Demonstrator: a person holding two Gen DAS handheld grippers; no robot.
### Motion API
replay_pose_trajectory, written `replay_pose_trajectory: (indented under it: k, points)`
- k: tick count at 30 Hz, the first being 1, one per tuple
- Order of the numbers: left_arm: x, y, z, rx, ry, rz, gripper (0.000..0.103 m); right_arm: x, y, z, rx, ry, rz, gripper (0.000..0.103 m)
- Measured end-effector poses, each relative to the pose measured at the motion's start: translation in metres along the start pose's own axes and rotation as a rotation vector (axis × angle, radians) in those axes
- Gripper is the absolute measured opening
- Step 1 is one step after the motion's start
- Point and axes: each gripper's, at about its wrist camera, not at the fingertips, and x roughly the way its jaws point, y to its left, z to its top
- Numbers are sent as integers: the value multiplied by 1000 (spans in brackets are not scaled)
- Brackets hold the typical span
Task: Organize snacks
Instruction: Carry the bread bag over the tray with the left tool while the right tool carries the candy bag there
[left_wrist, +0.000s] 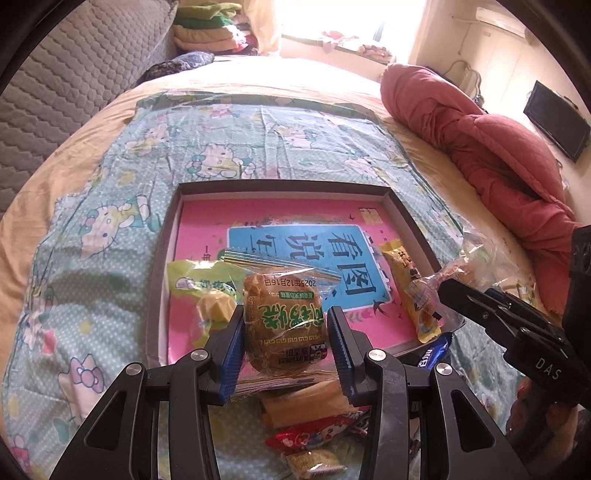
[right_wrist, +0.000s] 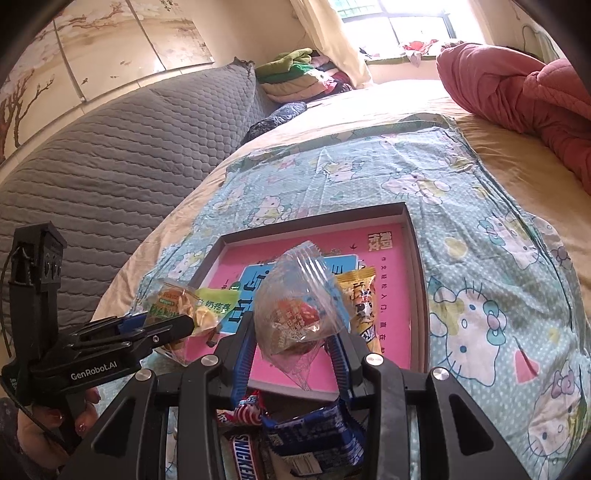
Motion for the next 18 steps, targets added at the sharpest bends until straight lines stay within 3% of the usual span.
replay_pose_trajectory:
  k: [18]
  points:
    - [31,10,-3,-31,58,-3,45,24,-7,1,1,64,-5,38]
